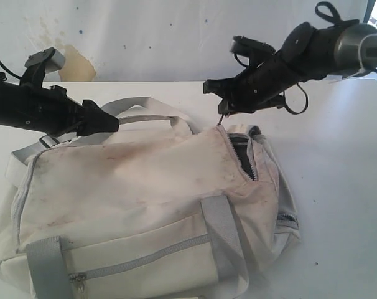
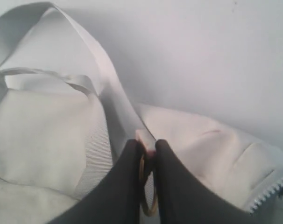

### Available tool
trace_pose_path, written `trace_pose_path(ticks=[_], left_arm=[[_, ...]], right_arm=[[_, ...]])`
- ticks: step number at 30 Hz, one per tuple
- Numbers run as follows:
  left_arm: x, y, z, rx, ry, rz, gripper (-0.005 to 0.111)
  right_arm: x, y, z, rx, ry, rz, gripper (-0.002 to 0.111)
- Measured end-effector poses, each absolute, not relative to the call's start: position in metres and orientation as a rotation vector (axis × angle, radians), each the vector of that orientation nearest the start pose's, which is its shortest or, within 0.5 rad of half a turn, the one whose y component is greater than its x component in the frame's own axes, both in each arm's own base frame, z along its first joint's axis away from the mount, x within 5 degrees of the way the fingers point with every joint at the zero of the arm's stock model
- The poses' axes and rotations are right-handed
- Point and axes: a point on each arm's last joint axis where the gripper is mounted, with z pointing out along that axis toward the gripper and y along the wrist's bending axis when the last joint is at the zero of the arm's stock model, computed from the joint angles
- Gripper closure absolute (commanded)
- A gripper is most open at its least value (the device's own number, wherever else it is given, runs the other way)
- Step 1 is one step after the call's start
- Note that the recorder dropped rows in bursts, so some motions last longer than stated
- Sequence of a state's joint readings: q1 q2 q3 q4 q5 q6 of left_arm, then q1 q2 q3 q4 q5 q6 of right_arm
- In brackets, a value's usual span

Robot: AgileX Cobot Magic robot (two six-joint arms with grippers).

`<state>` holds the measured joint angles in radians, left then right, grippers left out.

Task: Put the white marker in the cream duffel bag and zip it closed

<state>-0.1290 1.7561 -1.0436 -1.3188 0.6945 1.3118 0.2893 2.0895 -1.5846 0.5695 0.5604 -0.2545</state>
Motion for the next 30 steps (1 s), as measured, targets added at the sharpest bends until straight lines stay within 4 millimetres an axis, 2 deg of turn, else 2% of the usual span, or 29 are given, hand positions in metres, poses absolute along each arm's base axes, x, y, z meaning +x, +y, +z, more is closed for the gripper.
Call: trace_pose_path(ticks=[5,7,9,12,14,17,19,22,30], left_arm=[[0.346,-0.102,0.213,0.488,2.249,-0.843,0.037],[0.353,-0.104,0.21,0.513,2.234,-0.838,0.037],[0.364,-0.111,0.208,0.552,2.212,-0.851,0.037],[0.381,-0.136,0.208,0.601,2.144,-0.905,0.037],[0.385,-0.144,0.204,0.567,2.138,-0.942,0.037],[0.391,-0.149,0.184,0.458,2.172,-1.037,0.035],[0.392,-0.154,0.179,0.459,2.126,-1.145,0.031],[0.395,-0.16,0.187,0.504,2.033,-1.229,0.026],[0.399,-0.164,0.195,0.596,1.94,-1.222,0.026]], right_arm=[[0.431,0.157,0.224,-0.211,2.484,0.605,0.108],[0.425,0.157,0.23,-0.234,2.506,0.623,0.108],[0.419,0.157,0.239,-0.255,2.515,0.639,0.108],[0.408,0.156,0.26,-0.288,2.51,0.661,0.108],[0.401,0.155,0.275,-0.308,2.497,0.673,0.108],[0.39,0.153,0.292,-0.337,2.488,0.689,0.108],[0.385,0.153,0.298,-0.355,2.498,0.699,0.108],[0.381,0.153,0.3,-0.371,2.515,0.711,0.108],[0.377,0.158,0.302,-0.371,2.522,0.809,0.108]])
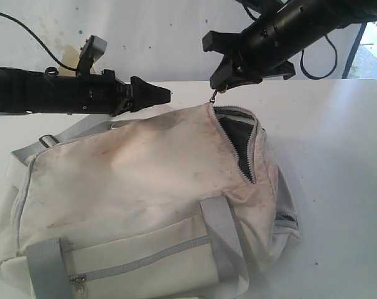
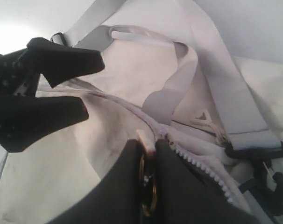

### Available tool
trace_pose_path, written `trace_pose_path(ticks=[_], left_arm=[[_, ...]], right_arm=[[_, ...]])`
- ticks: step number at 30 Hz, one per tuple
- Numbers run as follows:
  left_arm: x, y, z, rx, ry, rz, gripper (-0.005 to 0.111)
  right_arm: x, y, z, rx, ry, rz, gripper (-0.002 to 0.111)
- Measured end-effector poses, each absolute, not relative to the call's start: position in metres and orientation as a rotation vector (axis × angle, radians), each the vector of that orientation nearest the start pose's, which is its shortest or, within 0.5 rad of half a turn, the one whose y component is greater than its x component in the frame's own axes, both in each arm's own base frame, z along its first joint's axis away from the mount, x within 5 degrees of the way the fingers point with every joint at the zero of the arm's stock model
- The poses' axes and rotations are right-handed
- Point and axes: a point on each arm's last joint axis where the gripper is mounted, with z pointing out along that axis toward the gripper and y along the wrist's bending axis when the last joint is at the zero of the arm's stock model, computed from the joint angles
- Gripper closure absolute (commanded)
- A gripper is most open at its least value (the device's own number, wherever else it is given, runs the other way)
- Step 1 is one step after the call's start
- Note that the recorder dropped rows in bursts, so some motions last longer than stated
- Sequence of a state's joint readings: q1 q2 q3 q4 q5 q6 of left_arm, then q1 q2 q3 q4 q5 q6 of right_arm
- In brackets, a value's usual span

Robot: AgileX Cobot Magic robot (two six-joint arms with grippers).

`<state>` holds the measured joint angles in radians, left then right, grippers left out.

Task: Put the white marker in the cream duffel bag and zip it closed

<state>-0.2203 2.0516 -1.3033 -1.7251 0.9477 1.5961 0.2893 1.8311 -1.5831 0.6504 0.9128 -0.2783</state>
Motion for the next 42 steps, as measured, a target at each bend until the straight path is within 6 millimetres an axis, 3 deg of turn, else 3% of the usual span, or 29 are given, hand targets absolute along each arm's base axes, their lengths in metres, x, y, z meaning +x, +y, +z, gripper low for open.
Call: trace_pose_path(ticks=[11,21,28,32,38,42], left_arm=[[0.397,-0.172,0.179,0.721,1.887,-1.22,0.026],[0.392,-0.189,0.183,0.904,1.745,-1.174,0.026],[0.397,-0.199,0.182,0.901,1.787,-1.073,0.029],[0.396,-0.207,0.173,0.909,1.797,-1.095,0.046],[0.394,-0.218,0.174,0.933,1.782,-1.107,0.106],[0.402,-0.22,0.183,0.883,1.802,-1.092,0.106]], right_arm=[[0.372,0.163,0.304,-0.389,2.536,0.913,0.108],[0.366,0.164,0.303,-0.433,2.584,0.955,0.108],[0.367,0.164,0.303,-0.442,2.563,0.941,0.108],[0.369,0.164,0.304,-0.427,2.546,0.932,0.108],[0.371,0.163,0.304,-0.417,2.535,0.925,0.108],[0.373,0.163,0.305,-0.398,2.512,0.912,0.108]])
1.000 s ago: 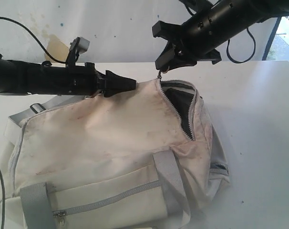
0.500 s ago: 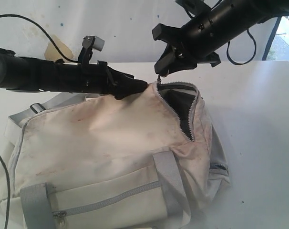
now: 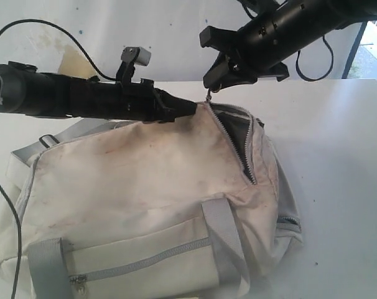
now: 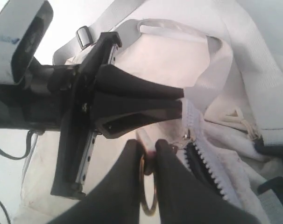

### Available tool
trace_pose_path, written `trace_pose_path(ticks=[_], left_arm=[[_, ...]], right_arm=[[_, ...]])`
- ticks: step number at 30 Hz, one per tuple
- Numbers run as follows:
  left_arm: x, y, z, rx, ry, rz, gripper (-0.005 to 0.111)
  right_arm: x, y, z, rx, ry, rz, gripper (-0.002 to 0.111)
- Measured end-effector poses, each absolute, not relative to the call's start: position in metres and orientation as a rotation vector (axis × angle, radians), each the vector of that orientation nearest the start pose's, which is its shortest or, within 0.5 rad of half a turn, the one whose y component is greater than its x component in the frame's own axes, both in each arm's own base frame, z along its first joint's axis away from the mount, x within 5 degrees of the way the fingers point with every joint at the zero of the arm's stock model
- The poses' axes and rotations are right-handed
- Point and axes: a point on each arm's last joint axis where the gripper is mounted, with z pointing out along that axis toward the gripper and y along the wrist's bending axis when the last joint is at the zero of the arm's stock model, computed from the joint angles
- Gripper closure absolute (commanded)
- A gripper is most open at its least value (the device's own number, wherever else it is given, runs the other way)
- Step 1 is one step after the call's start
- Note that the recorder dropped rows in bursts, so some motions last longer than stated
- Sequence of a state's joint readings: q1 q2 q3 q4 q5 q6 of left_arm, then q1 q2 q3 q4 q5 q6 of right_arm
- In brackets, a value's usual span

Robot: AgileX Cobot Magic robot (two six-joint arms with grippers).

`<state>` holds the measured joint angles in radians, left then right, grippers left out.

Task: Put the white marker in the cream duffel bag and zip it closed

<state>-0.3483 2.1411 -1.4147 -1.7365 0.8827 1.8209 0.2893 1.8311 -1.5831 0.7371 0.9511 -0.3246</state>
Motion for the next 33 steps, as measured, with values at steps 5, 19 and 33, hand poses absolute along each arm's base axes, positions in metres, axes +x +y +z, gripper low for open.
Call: trace_pose_path(ticks=[5,19,33], left_arm=[[0.412,-0.217,0.19,0.824,1.821,-1.089,0.106],[0.427,-0.196,0.186,0.545,1.988,-1.1,0.106],[0.444,-0.178,0.176,-0.156,2.213,-1.086,0.106]], right_arm=[[0.379,0.158,0.303,-0.393,2.498,0.791,0.108],[0.377,0.145,0.291,-0.327,2.646,0.612,0.108],[0.357,0.131,0.287,-0.475,2.868,0.427,0.108]])
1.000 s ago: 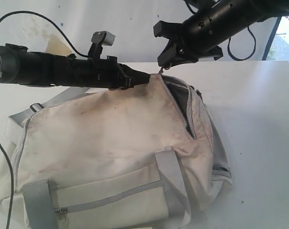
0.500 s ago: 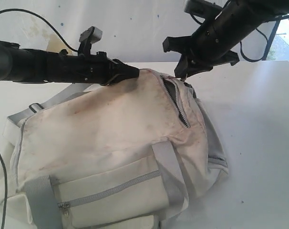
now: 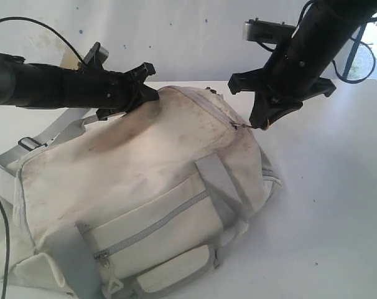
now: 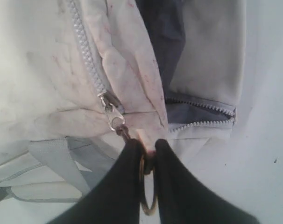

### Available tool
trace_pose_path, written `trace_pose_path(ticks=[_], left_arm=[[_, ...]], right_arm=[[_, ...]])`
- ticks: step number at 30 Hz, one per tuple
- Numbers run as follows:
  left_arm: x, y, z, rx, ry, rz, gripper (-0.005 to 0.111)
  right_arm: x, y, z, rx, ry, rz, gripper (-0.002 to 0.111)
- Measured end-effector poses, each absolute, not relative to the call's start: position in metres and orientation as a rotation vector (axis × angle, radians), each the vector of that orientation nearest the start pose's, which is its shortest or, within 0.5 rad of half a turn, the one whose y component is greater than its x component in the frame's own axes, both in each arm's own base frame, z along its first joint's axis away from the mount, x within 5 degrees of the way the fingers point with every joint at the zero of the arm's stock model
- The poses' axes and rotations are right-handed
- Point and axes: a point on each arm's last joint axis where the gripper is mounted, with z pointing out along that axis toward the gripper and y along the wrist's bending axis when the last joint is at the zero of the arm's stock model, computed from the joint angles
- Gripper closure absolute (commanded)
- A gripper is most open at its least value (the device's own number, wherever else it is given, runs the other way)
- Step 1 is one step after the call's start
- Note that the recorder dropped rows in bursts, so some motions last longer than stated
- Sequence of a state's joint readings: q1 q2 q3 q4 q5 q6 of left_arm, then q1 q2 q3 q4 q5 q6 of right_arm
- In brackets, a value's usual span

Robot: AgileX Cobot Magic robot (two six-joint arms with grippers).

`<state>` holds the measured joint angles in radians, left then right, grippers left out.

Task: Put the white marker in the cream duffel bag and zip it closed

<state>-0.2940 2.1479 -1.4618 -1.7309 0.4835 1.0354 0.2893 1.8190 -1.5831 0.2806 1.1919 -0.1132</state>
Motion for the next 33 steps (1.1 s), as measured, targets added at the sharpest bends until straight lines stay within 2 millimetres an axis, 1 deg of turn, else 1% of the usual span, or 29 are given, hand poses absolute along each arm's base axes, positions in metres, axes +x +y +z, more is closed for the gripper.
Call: trace_pose_path(ticks=[4,6,8,9,11,12,13,15,16,18,19,21,23,24,26,27,28,29,30,31,32,33], left_arm=[[0.443,-0.179,0.177,-0.097,2.204,-1.104,0.106],[0.442,-0.18,0.177,-0.065,2.199,-1.109,0.106],[0.441,-0.181,0.178,-0.04,2.194,-1.116,0.105],[0.441,-0.181,0.178,-0.037,2.194,-1.117,0.104],[0.441,-0.18,0.178,-0.026,2.195,-1.109,0.095],[0.441,-0.18,0.177,-0.011,2.199,-1.1,0.087],[0.44,-0.18,0.177,0.009,2.203,-1.09,0.077],[0.439,-0.179,0.179,0.057,2.209,-1.065,0.061],[0.438,-0.179,0.182,0.085,2.208,-1.051,0.053],[0.436,-0.178,0.187,0.136,2.206,-1.022,0.04],[0.435,-0.178,0.191,0.165,2.202,-1.007,0.035],[0.433,-0.176,0.2,0.213,2.192,-0.978,0.03],[0.429,-0.174,0.212,0.246,2.182,-0.957,0.033],[0.428,-0.174,0.218,0.253,2.179,-0.949,0.037],[0.423,-0.171,0.229,0.267,2.194,-0.915,0.048],[0.421,-0.169,0.233,0.251,2.211,-0.904,0.055],[0.419,-0.167,0.236,0.251,2.236,-0.881,0.062],[0.416,-0.165,0.239,0.246,2.266,-0.853,0.074],[0.41,-0.161,0.242,0.263,2.338,-0.79,0.082],[0.407,-0.158,0.243,0.271,2.377,-0.754,0.096],[0.4,-0.152,0.246,0.298,2.446,-0.677,0.103],[0.396,-0.149,0.248,0.307,2.485,-0.632,0.107]], right_arm=[[0.357,0.13,0.286,-0.478,2.873,0.415,0.107],[0.356,0.13,0.286,-0.477,2.877,0.414,0.098],[0.356,0.13,0.286,-0.475,2.875,0.417,0.083],[0.356,0.13,0.286,-0.481,2.873,0.416,0.072],[0.357,0.13,0.286,-0.484,2.866,0.415,0.051],[0.358,0.13,0.286,-0.482,2.859,0.415,0.042],[0.359,0.13,0.287,-0.477,2.847,0.414,0.036],[0.36,0.131,0.287,-0.472,2.835,0.414,0.034],[0.36,0.131,0.287,-0.47,2.83,0.413,0.036],[0.361,0.131,0.287,-0.467,2.827,0.414,0.04],[0.361,0.131,0.287,-0.463,2.828,0.414,0.043],[0.36,0.131,0.288,-0.452,2.831,0.416,0.05],[0.36,0.127,0.288,-0.44,2.847,0.413,0.062],[0.359,0.125,0.289,-0.434,2.851,0.413,0.073],[0.361,0.117,0.288,-0.41,2.872,0.404,0.089],[0.361,0.113,0.288,-0.399,2.88,0.403,0.101],[0.362,0.107,0.288,-0.381,2.888,0.395,0.108],[0.363,0.103,0.288,-0.365,2.89,0.393,0.108],[0.366,0.093,0.288,-0.323,2.897,0.389,0.108],[0.367,0.086,0.288,-0.3,2.898,0.384,0.108],[0.37,0.074,0.287,-0.251,2.901,0.375,0.108],[0.371,0.068,0.287,-0.231,2.901,0.373,0.108]])
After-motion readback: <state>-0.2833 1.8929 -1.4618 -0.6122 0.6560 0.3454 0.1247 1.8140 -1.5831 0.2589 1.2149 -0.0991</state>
